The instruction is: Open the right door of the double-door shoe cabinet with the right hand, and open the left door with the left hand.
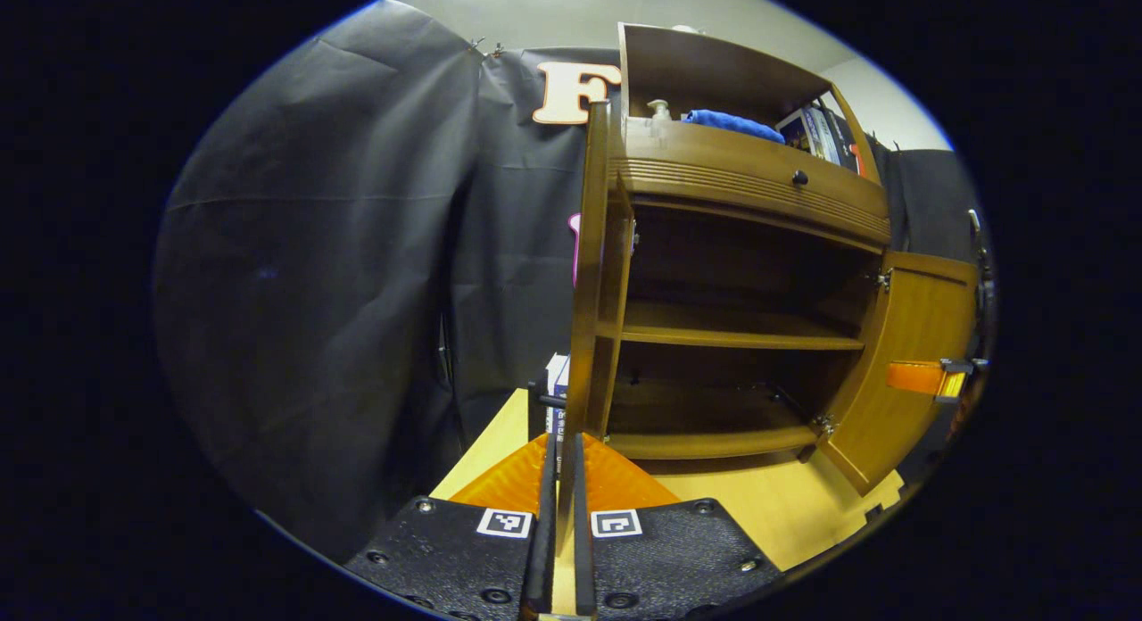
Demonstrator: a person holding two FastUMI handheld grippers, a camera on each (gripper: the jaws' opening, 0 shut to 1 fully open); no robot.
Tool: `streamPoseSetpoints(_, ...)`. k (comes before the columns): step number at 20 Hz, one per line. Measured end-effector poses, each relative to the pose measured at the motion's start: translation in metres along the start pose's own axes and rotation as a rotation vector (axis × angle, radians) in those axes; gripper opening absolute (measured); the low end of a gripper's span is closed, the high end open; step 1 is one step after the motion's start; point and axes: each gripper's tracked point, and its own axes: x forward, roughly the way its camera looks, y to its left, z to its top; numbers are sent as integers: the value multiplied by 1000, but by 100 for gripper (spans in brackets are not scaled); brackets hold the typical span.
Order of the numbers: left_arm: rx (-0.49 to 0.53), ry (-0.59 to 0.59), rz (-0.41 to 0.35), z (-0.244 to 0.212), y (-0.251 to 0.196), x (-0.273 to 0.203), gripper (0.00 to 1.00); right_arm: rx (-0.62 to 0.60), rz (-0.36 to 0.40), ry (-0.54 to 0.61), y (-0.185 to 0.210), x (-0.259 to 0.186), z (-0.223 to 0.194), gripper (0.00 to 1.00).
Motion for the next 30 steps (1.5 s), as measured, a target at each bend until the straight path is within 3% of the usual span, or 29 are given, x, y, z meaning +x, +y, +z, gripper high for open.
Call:
streamPoseSetpoints(1, -2, -9, -4, 3, -7, -3, 10, -1, -7, -5, -3, 0, 3, 9)
streamPoseSetpoints(3, -3, -30, -27, 13, -25, -6, 10, -1, -27, -23, -10, -2, 8, 9)
streamPoseSetpoints(4, -4, -40, -46, 18, -36, -6, 2, -2, -40, -34, -13, -4, 11, 9)
streamPoseSetpoints(5, -2, -49, -71, 22, -49, -6, 19, -5, -53, -45, -17, -5, 15, 9)
streamPoseSetpoints(6, 8, -59, -94, 27, -61, -5, 10, -11, -66, -55, -19, -8, 17, 9)
streamPoseSetpoints(9, 45, -83, -162, 39, -93, 4, 10, -33, -103, -80, -28, -17, 25, 9)
streamPoseSetpoints(19, 68, -136, -386, 64, -186, 25, 10, -34, -235, -146, -64, -59, 43, 9)
streamPoseSetpoints(20, 68, -139, -401, 66, -193, 26, 19, -34, -248, -150, -68, -63, 44, 9)
streamPoseSetpoints(22, 64, -145, -429, 67, -204, 28, 2, -34, -273, -157, -76, -70, 46, 9)
streamPoseSetpoints(23, 64, -145, -441, 68, -209, 29, 2, -34, -284, -162, -79, -72, 48, 9)
streamPoseSetpoints(24, 64, -146, -452, 69, -214, 29, 10, -33, -293, -165, -83, -74, 49, 9)
streamPoseSetpoints(25, 65, -147, -461, 69, -219, 31, 10, -30, -299, -167, -85, -75, 51, 9)
streamPoseSetpoints(26, 65, -150, -473, 71, -223, 32, 2, -27, -304, -168, -85, -77, 51, 9)
streamPoseSetpoints(27, 61, -152, -486, 71, -228, 33, 2, -26, -310, -170, -86, -78, 51, 9)
streamPoseSetpoints(28, 54, -151, -498, 71, -234, 35, 10, -26, -314, -172, -87, -79, 52, 9)
streamPoseSetpoints(30, 44, -148, -516, 71, -243, 40, 10, -25, -324, -180, -86, -82, 55, 9)
